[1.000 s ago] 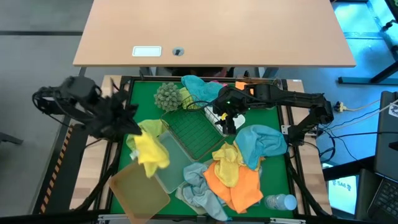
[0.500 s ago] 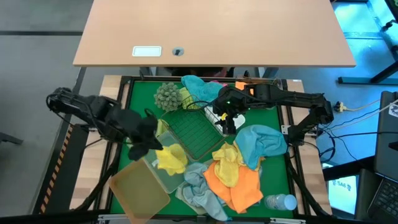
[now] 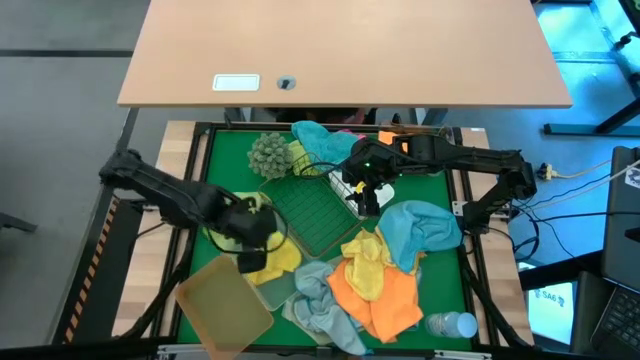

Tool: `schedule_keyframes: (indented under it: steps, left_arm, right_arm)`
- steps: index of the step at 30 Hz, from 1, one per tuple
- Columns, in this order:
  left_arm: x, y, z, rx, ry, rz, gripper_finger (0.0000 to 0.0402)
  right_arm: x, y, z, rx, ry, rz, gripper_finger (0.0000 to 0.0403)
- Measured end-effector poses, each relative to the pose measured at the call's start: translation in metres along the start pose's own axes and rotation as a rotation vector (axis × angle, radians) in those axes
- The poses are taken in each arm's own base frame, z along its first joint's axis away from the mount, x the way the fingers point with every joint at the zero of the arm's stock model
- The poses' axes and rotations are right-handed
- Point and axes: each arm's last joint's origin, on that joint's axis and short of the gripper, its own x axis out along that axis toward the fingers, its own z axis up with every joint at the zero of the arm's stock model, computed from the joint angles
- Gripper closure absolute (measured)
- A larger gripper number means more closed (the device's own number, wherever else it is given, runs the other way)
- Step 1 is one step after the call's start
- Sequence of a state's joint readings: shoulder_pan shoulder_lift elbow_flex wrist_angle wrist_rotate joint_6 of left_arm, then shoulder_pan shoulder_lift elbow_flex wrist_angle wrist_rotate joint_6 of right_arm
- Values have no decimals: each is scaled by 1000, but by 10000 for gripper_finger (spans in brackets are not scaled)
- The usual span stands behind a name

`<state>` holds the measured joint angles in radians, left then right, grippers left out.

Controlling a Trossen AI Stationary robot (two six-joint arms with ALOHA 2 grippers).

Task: Sort microfiber towel by color & place in baskets
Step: Put the yellow towel into the gray bin, then put the green towel into the orange bin

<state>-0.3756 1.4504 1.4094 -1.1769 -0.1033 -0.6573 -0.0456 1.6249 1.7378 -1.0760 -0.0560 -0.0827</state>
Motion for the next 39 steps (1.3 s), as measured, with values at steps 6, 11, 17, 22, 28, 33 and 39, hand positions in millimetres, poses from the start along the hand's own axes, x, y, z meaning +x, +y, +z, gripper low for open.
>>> schedule_keyframes:
  steps: [6,11,17,22,28,33,39]
  left_arm:
    - [38,-11,7,35,100,64,401]
    - [62,-17,10,47,170,89,401]
    - [68,-18,10,48,199,82,356]
    - [69,-17,12,37,196,72,299]
    - [65,-16,11,47,204,60,267]
    - [44,-12,8,65,164,7,265]
    - [10,2,-1,57,117,-7,265]
  right_arm:
    - [0,0,0,0,0,0,180]
    - [0,0,0,0,0,0,180]
    - [0,0,0,0,1,1,180]
    - [0,0,0,0,5,1,180]
    - [0,0,0,0,5,1,180]
    - [0,0,0,0,5,1,180]
    - [0,0,0,1,5,1,180]
